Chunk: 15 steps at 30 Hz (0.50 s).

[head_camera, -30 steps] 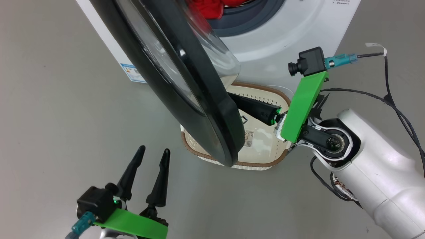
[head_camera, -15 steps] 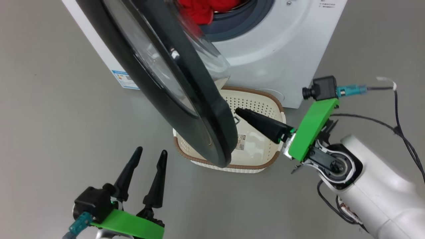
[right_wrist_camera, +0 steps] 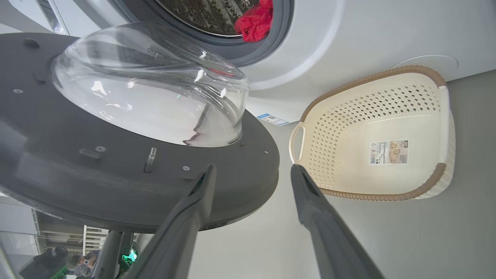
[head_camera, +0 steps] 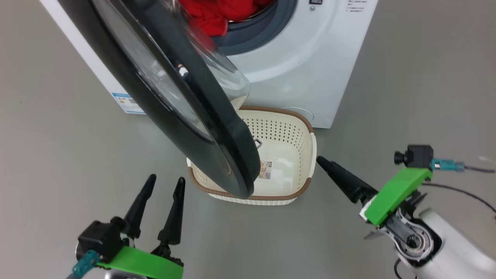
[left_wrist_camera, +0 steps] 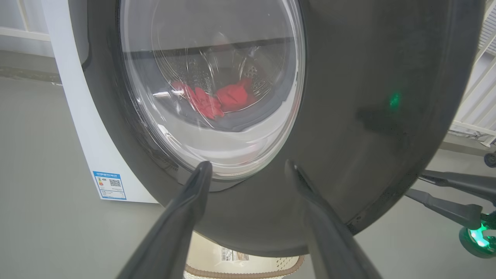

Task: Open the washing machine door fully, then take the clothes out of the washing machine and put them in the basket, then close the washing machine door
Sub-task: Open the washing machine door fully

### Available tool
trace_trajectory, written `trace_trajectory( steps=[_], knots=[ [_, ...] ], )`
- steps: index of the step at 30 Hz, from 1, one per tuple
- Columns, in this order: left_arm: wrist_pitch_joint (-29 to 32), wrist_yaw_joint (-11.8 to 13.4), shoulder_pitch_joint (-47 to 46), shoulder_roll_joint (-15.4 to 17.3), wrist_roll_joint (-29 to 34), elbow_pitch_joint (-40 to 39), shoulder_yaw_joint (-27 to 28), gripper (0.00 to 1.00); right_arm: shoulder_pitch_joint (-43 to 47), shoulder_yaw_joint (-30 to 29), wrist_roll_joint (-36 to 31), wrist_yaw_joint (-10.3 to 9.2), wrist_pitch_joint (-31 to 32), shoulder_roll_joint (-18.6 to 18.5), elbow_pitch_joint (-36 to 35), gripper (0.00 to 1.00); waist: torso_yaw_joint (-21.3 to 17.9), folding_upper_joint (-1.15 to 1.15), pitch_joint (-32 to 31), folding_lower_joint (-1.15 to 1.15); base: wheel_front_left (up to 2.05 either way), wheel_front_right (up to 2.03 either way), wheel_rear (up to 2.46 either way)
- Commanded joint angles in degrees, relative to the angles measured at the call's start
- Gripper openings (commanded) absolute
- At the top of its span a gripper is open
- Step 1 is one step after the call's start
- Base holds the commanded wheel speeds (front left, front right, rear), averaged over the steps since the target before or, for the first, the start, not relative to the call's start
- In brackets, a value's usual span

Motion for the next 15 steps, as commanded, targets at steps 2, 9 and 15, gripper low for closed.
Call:
trace_trajectory(
  steps=[2, 9, 15],
  knots=[
    [-0.7, -0.3, 1.1, 1.1, 0.3, -1.1, 2.4, 1.0, 3.2, 0.2, -1.3, 0.45, -3.0, -0.7, -1.3, 1.0, -1.0, 0.0, -0.6, 0.0, 0.0, 0.0, 0.0],
    [-0.7, -0.3, 2.3, 1.2, 0.4, -0.8, 2.8, 1.0, 9.2, -0.8, -3.3, 0.45, -12.4, -2.0, -1.2, 1.0, -1.9, 0.0, -1.4, 0.0, 0.0, 0.0, 0.0],
    [-0.7, -0.3, 3.0, 1.2, 0.5, -0.7, 2.8, 1.0, 14.4, -1.3, -3.6, 0.45, -17.7, -3.0, -1.5, 1.0, -2.2, 0.0, -2.0, 0.0, 0.0, 0.0, 0.0]
  ],
)
